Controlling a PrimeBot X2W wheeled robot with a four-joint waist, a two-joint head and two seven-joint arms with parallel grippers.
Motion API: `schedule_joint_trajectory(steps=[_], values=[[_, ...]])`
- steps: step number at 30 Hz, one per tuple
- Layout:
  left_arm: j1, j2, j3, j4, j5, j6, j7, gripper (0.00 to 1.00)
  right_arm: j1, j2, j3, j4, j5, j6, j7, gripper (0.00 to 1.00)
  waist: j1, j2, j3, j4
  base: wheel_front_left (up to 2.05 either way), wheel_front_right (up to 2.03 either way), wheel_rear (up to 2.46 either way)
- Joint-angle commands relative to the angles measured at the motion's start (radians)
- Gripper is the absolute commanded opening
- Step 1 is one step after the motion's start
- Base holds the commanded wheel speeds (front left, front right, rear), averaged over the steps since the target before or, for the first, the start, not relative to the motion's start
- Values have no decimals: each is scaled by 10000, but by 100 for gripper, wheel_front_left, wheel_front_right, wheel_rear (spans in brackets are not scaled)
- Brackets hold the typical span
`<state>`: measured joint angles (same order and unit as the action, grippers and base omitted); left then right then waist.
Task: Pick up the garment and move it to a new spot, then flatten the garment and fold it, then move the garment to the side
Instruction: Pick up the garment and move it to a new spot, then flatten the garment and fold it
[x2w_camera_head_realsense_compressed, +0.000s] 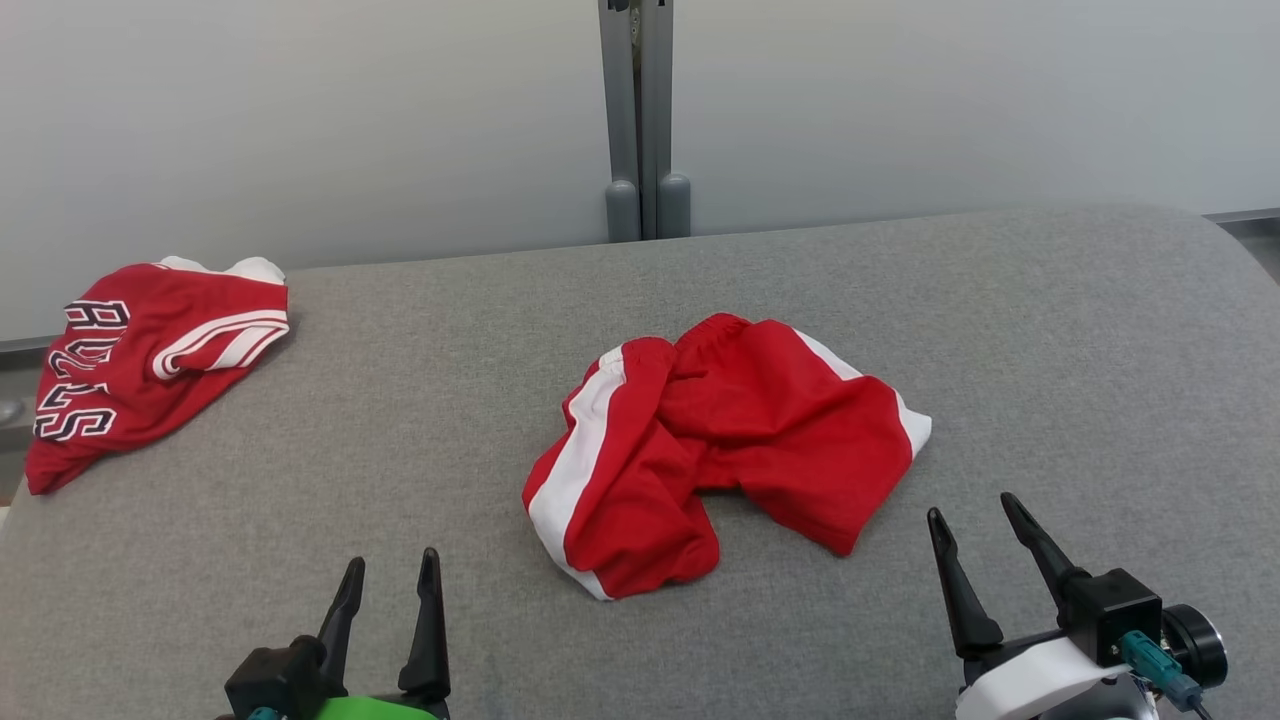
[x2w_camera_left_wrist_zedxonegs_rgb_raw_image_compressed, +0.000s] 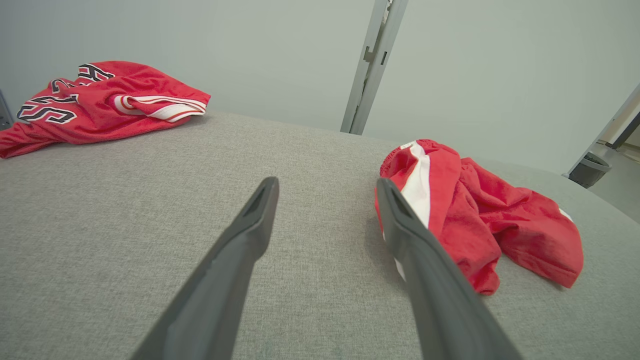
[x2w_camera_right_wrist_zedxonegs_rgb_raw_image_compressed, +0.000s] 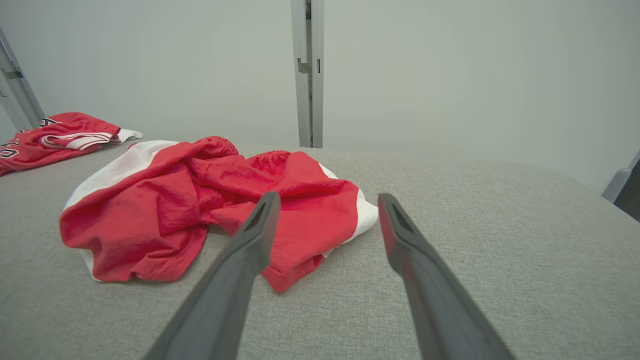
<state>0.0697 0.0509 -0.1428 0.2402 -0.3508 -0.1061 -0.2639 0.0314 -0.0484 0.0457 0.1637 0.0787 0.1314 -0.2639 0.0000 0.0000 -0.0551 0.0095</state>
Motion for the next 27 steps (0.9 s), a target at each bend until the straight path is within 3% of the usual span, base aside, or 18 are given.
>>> schedule_joint_trajectory(steps=[1,17,27], values=[[104,-3,-20,-26,-54,22,-9,100,9,-37,-8,21,17,-14,-9,100,0,0,16,0,0,0,0],[-75,-4,-117,64,-204,101,-9,100,-47,-35,-78,43,22,-14,-9,100,0,0,48,177,0,0,0],[-328,0,-409,51,-237,70,-9,100,-398,-34,884,679,-547,-14,-8,100,0,0,387,1051,0,0,0]])
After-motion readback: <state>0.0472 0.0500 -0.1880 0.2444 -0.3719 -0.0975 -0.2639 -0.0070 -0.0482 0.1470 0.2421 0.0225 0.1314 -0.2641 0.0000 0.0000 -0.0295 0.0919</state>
